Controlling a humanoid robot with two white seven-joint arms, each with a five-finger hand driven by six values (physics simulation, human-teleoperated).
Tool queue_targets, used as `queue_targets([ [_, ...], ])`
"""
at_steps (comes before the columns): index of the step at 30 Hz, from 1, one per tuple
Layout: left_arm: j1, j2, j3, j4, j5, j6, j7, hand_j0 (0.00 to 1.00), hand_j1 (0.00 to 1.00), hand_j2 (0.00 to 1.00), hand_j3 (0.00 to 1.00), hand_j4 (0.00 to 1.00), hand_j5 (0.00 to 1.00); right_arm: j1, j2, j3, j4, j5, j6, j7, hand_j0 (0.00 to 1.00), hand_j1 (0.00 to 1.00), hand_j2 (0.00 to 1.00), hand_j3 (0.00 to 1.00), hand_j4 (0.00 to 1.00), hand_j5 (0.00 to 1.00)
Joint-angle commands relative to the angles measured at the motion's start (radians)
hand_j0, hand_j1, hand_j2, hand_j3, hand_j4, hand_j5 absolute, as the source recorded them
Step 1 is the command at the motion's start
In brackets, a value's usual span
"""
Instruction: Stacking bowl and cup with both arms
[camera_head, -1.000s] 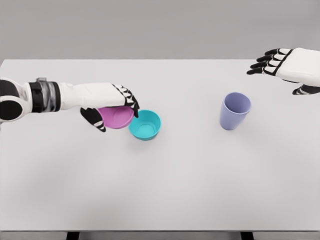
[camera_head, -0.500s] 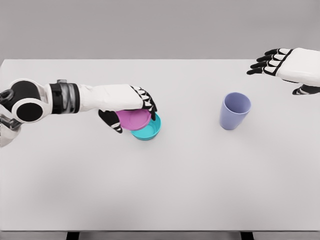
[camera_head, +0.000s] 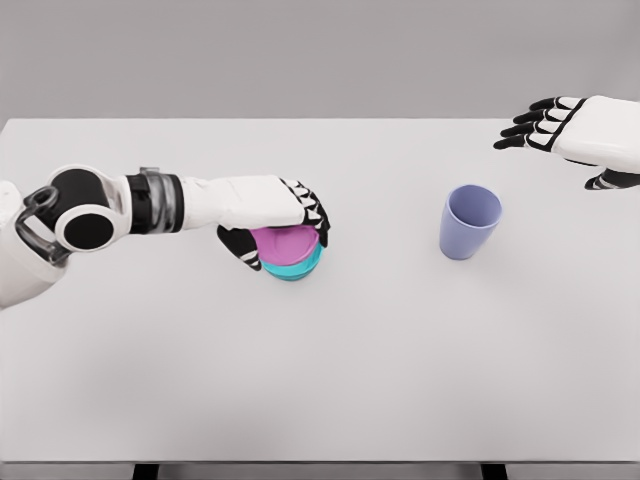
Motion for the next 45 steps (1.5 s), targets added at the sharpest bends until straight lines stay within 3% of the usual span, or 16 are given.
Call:
queue_targets([
  [1,0.000,-0.006,0.000,0.007,-0.003,0.001,0.000,0.68,0.68,0.68,0.68,0.68,0.68,0.000,-0.001,0.000,-0.001,-0.004,0.003,0.000,1.00,1.00,1.00,1.00,1.00,1.00],
  [32,0.003,-0.087,-0.029,0.157,-0.017,-0.013,0.000,0.70,0.70,0.70,0.70,0.70,0.70,0.003,-0.003,0.000,0.001,-0.004,0.003,0.000,1.00,1.00,1.00,1.00,1.00,1.00],
  [40,0.009,-0.086,-0.029,0.155,-0.017,-0.013,0.000,0.72,0.72,0.72,0.72,0.72,0.72,0.005,-0.004,0.000,-0.001,-0.004,0.003,0.000,1.00,1.00,1.00,1.00,1.00,1.00],
  [45,0.009,-0.084,-0.029,0.151,-0.019,-0.014,0.000,0.99,0.99,0.99,0.99,0.99,0.99,0.006,-0.006,0.000,0.001,-0.004,0.003,0.000,1.00,1.00,1.00,1.00,1.00,1.00],
])
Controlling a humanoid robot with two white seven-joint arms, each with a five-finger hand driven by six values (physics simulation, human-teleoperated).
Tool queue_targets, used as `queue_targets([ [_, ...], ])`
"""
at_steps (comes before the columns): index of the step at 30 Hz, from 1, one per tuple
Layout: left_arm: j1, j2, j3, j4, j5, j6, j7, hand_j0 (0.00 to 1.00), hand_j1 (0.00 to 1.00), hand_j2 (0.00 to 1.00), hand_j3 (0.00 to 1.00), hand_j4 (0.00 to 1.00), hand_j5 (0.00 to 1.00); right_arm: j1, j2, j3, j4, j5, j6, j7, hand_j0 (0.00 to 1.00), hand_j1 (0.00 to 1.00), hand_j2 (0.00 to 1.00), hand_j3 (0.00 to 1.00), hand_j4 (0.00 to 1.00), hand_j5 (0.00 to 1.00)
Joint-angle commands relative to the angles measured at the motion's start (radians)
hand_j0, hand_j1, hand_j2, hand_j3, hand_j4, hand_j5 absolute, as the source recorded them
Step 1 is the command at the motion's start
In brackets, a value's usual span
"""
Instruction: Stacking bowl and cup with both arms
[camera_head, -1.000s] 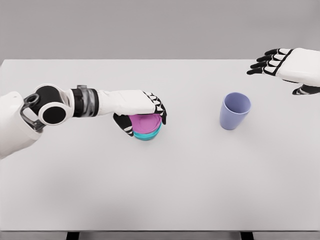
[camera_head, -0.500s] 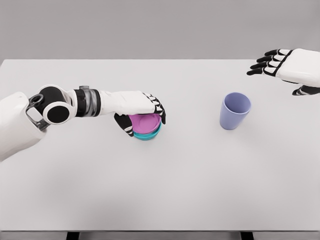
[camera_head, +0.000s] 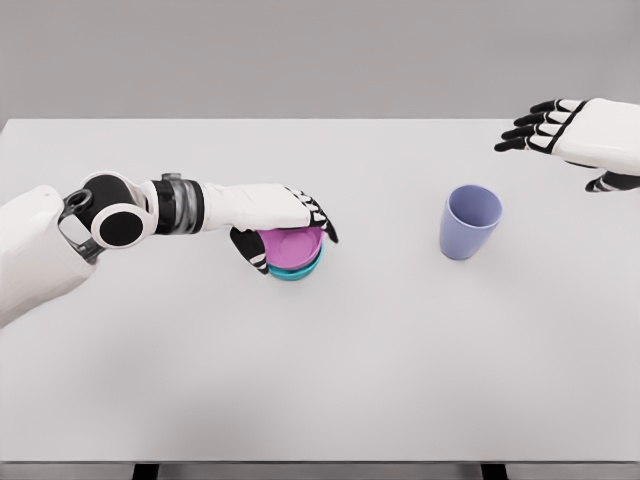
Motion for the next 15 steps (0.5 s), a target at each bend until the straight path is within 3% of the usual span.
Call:
queue_targets([
  [1,0.000,0.001,0.001,-0.002,0.002,0.000,0.000,1.00,1.00,1.00,1.00,1.00,1.00,0.000,-0.008,0.000,0.000,-0.004,0.003,0.000,1.00,1.00,1.00,1.00,1.00,1.00],
  [4,0.000,0.001,0.001,-0.003,0.004,0.000,0.000,1.00,1.00,1.00,1.00,1.00,1.00,0.028,-0.030,0.000,-0.001,-0.004,0.003,0.000,1.00,1.00,1.00,1.00,1.00,1.00],
  [9,0.002,0.003,0.001,-0.006,0.004,0.000,0.000,1.00,1.00,1.00,1.00,1.00,1.00,0.032,-0.045,-0.079,-0.096,-0.007,0.003,0.000,1.00,1.00,1.00,1.00,1.00,1.00],
  [13,-0.009,0.011,0.010,-0.037,0.007,-0.002,0.000,1.00,1.00,1.00,1.00,1.00,1.00,0.049,-0.017,-0.132,-0.057,-0.084,0.003,0.000,1.00,1.00,1.00,1.00,1.00,1.00],
  [15,-0.015,0.027,0.018,-0.057,0.010,-0.002,0.000,1.00,1.00,1.00,1.00,1.00,1.00,0.057,-0.025,-0.105,-0.104,-0.082,0.003,0.000,1.00,1.00,1.00,1.00,1.00,1.00],
])
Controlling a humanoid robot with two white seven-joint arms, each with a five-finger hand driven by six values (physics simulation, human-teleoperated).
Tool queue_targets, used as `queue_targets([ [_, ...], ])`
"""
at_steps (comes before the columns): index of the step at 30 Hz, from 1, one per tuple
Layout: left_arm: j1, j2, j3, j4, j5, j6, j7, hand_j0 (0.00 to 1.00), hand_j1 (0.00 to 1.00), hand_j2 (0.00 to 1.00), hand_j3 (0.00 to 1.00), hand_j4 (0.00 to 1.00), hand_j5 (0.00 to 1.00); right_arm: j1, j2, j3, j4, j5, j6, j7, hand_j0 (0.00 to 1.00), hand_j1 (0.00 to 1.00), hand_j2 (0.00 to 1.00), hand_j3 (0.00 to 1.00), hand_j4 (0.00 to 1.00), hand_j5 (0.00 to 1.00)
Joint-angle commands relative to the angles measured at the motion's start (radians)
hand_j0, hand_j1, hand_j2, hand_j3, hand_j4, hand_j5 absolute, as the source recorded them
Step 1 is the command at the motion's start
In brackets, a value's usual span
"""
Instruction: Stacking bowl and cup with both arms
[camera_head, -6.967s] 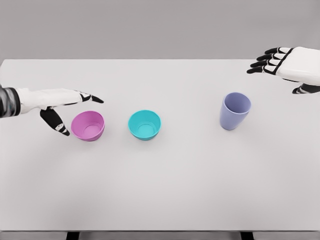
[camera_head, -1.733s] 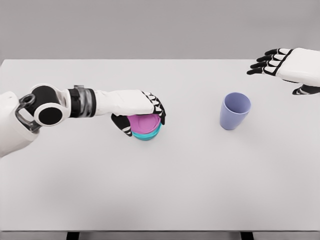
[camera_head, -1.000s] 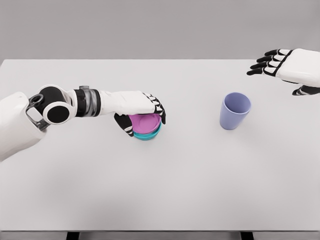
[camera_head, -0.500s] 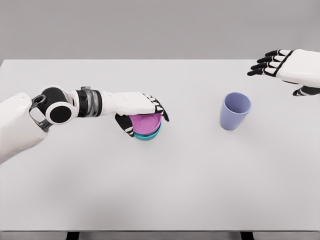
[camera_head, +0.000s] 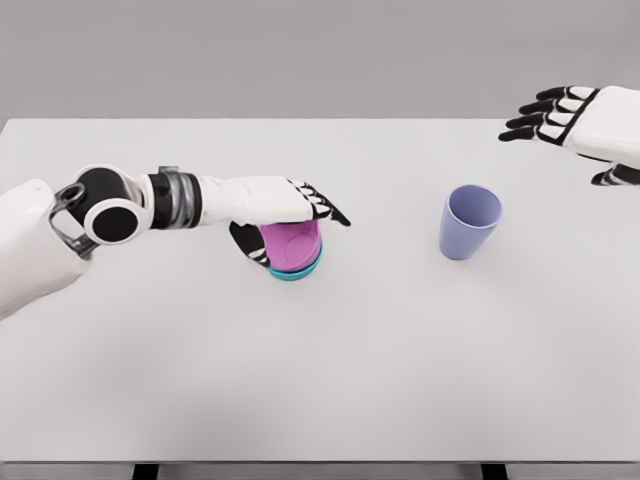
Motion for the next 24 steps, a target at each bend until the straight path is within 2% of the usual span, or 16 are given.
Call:
queue_targets([
  [1,0.000,0.018,0.008,-0.025,0.007,0.000,0.000,1.00,1.00,1.00,1.00,1.00,1.00,0.000,-0.004,0.024,-0.027,-0.017,0.002,0.000,1.00,1.00,1.00,1.00,1.00,1.00],
  [4,0.002,0.044,0.052,-0.062,0.014,-0.001,0.000,1.00,1.00,1.00,1.00,1.00,1.00,-0.017,0.008,0.093,-0.025,-0.004,0.002,0.000,1.00,1.00,1.00,1.00,1.00,1.00],
  [6,0.011,0.064,0.132,-0.071,0.021,-0.026,0.000,1.00,1.00,1.00,1.00,1.00,1.00,-0.058,0.048,0.149,0.039,0.043,0.002,0.000,1.00,1.00,1.00,1.00,1.00,1.00],
  [7,0.014,0.067,0.170,-0.071,0.029,-0.081,0.000,1.00,1.00,1.00,1.00,1.00,1.00,-0.077,0.062,0.176,0.076,0.066,0.002,0.000,1.00,1.00,1.00,1.00,1.00,1.00],
  [8,0.018,0.086,0.224,-0.070,0.047,-0.208,0.000,1.00,1.00,1.00,1.00,1.00,1.00,-0.120,0.102,0.218,0.137,0.094,0.002,0.000,1.00,1.00,1.00,1.00,1.00,1.00],
  [9,0.020,0.109,0.238,-0.063,0.063,-0.294,0.000,1.00,1.00,1.00,1.00,1.00,1.00,-0.150,0.125,0.263,0.177,0.100,0.002,0.000,1.00,1.00,1.00,1.00,1.00,1.00],
  [10,0.021,0.127,0.243,-0.060,0.090,-0.343,0.000,1.00,1.00,1.00,1.00,1.00,1.00,-0.170,0.127,0.298,0.193,0.100,0.002,0.000,1.00,1.00,1.00,1.00,1.00,1.00],
  [11,0.028,0.158,0.267,-0.059,0.154,-0.401,0.000,1.00,1.00,1.00,1.00,1.00,1.00,-0.184,0.127,0.330,0.194,0.100,0.002,0.000,1.00,1.00,1.00,1.00,1.00,1.00],
  [12,0.052,0.193,0.295,-0.059,0.225,-0.427,0.000,1.00,1.00,1.00,1.00,1.00,1.00,-0.186,0.128,0.340,0.193,0.100,0.002,0.000,1.00,1.00,1.00,1.00,1.00,1.00],
  [13,0.064,0.208,0.308,-0.059,0.256,-0.427,0.000,1.00,1.00,1.00,1.00,1.00,1.00,-0.187,0.128,0.343,0.194,0.101,0.002,0.000,1.00,1.00,1.00,1.00,1.00,1.00],
  [16,0.162,0.251,0.408,-0.054,0.411,-0.427,0.000,1.00,1.00,1.00,1.00,1.00,1.00,-0.216,0.130,0.387,0.196,0.100,0.002,0.000,1.00,1.00,1.00,1.00,1.00,1.00],
  [18,0.227,0.270,0.479,-0.039,0.458,-0.427,0.000,1.00,1.00,1.00,1.00,1.00,1.00,-0.222,0.131,0.397,0.194,0.100,0.002,0.000,1.00,1.00,1.00,1.00,1.00,1.00],
  [21,0.298,0.288,0.502,0.016,0.544,-0.427,0.000,1.00,1.00,1.00,1.00,1.00,1.00,-0.225,0.150,0.406,0.197,0.100,0.002,0.000,1.00,1.00,1.00,1.00,1.00,1.00],
  [23,0.336,0.296,0.529,0.075,0.558,-0.427,0.000,1.00,1.00,1.00,1.00,1.00,1.00,-0.230,0.151,0.420,0.206,0.101,0.002,0.000,1.00,1.00,1.00,1.00,1.00,1.00],
  [24,0.377,0.293,0.577,0.087,0.558,-0.427,0.000,1.00,1.00,1.00,1.00,1.00,1.00,-0.238,0.153,0.433,0.213,0.101,0.002,0.000,1.00,1.00,1.00,1.00,1.00,1.00],
])
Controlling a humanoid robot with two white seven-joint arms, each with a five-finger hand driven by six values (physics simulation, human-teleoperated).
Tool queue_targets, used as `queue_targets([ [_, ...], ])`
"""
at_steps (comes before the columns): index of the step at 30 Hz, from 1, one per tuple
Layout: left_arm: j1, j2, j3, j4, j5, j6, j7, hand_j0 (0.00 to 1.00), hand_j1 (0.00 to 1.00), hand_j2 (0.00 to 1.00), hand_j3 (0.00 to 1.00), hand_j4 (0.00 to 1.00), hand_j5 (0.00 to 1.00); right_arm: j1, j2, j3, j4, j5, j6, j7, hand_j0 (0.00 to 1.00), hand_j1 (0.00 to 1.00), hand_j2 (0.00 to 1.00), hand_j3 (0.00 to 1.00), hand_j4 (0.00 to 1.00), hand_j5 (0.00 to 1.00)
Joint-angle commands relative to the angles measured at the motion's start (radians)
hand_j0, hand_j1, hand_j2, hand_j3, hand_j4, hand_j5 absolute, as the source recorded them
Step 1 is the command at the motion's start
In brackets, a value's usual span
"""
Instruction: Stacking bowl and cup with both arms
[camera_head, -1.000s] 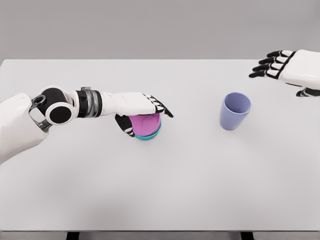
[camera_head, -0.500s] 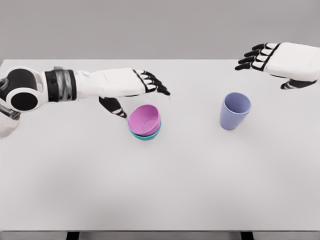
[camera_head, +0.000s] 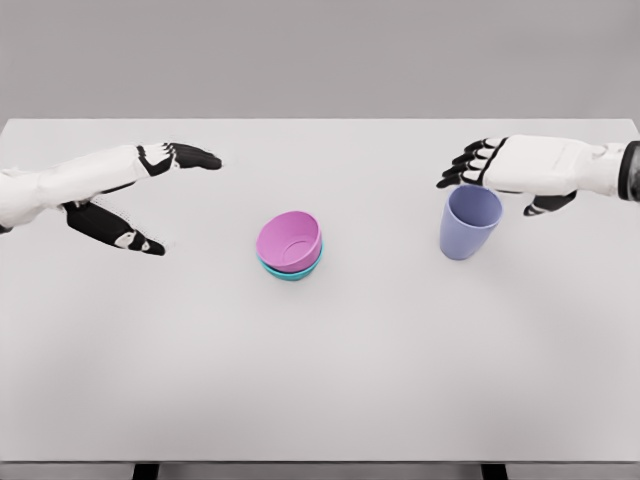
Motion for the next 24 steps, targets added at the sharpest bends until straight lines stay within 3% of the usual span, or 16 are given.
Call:
queue_targets([
  [1,0.009,0.007,0.100,0.044,0.032,-0.002,0.000,1.00,1.00,1.00,1.00,1.00,1.00,0.000,0.005,0.029,0.009,-0.003,0.002,0.000,1.00,1.00,1.00,1.00,1.00,1.00],
  [3,0.105,-0.001,0.197,0.044,0.035,-0.002,0.000,1.00,1.00,1.00,1.00,1.00,1.00,-0.014,0.017,0.053,0.014,-0.004,0.002,0.000,1.00,1.00,1.00,1.00,1.00,1.00],
  [5,0.148,-0.007,0.238,0.047,0.037,-0.002,0.000,1.00,1.00,1.00,1.00,1.00,1.00,-0.017,0.017,0.057,0.021,-0.004,0.002,0.000,1.00,1.00,1.00,1.00,1.00,1.00],
  [11,0.154,-0.012,0.240,0.098,0.035,-0.002,0.000,1.00,1.00,1.00,1.00,1.00,1.00,-0.018,0.019,0.079,0.060,-0.003,0.002,0.000,1.00,1.00,1.00,1.00,1.00,1.00],
  [24,0.154,-0.021,0.240,0.107,0.031,-0.002,0.000,1.00,1.00,1.00,1.00,1.00,1.00,-0.034,0.043,0.083,0.061,-0.001,0.002,0.000,1.00,1.00,1.00,1.00,1.00,1.00],
])
